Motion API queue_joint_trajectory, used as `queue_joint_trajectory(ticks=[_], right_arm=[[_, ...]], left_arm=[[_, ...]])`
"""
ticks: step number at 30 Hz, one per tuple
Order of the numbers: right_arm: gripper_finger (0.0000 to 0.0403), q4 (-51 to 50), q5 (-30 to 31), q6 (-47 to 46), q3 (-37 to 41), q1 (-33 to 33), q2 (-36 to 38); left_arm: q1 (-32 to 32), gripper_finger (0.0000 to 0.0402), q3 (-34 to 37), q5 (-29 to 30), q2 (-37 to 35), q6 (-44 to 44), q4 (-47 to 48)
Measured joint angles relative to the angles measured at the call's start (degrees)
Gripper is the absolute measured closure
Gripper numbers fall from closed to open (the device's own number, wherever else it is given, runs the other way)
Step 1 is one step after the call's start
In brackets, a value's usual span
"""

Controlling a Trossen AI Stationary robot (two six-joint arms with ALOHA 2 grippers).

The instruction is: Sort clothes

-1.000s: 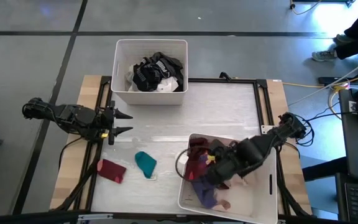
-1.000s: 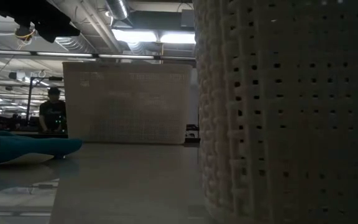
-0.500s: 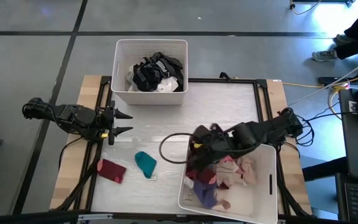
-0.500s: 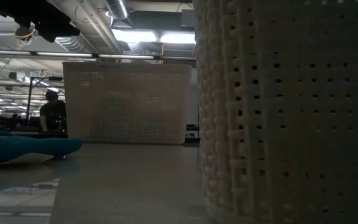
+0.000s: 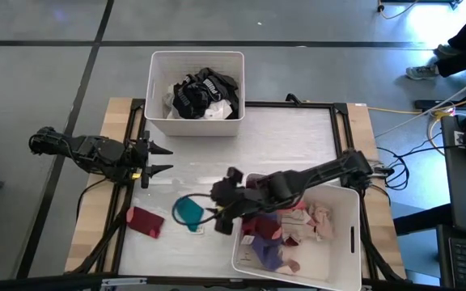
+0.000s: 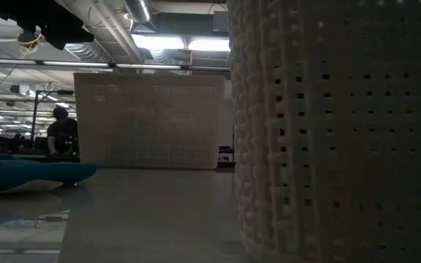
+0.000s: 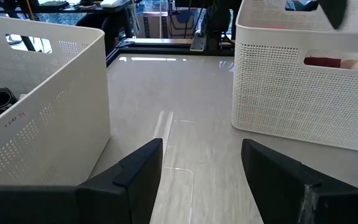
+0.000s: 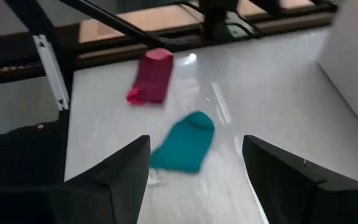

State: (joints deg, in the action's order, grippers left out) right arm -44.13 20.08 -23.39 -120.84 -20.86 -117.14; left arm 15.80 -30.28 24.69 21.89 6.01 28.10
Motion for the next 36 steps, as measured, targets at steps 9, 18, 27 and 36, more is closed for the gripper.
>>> queue_joint_trajectory(ticks=[9,18,27,36], right_arm=[[0.0146,11.4,-5.3,5.8,0.0,2.6,-6.5],[0.0146,20.0,-10.5,5.9,0.0,6.6,-10.7],[0.0146,27.0,-15.1,6.7,0.0,9.1,-17.4],[0.0146,26.4,-15.8,7.4,0.0,9.0,-22.9]], left_arm=[[0.0,0.0192,0.0,0.0,0.0,0.0,0.0],[0.0,0.0192,0.0,0.0,0.0,0.0,0.0],[0.0,0.0192,0.0,0.0,0.0,-0.4,0.0],[0.0,0.0192,0.0,0.0,0.0,-0.4,0.0]])
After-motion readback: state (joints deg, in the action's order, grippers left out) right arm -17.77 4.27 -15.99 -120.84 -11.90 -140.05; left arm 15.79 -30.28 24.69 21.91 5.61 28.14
